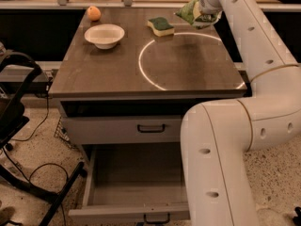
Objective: Move green jalapeno chip bag near sponge
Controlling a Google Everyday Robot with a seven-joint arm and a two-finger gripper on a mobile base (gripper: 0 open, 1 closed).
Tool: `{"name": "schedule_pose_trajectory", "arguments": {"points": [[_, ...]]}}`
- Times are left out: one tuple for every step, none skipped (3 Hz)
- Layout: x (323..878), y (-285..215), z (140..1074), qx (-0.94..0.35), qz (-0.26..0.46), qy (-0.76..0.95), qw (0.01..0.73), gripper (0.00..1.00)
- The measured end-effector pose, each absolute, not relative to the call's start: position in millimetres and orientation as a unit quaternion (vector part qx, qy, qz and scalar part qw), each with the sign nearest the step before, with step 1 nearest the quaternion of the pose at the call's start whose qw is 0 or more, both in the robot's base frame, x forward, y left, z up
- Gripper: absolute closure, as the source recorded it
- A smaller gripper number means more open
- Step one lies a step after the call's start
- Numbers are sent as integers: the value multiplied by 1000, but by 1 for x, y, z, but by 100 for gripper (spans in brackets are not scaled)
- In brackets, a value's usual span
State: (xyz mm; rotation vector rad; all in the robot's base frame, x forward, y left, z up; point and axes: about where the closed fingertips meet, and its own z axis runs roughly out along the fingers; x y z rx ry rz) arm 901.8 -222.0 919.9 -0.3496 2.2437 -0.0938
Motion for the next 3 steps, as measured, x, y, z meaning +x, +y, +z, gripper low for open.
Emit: {"name": "schedule_pose_trajectory", "arguments": {"points": [[903,-220,914,-141,-37,897,418,30],[904,-219,911,-141,-36,898,416,7],[905,-218,908,-142,-36,898,414,0]]}}
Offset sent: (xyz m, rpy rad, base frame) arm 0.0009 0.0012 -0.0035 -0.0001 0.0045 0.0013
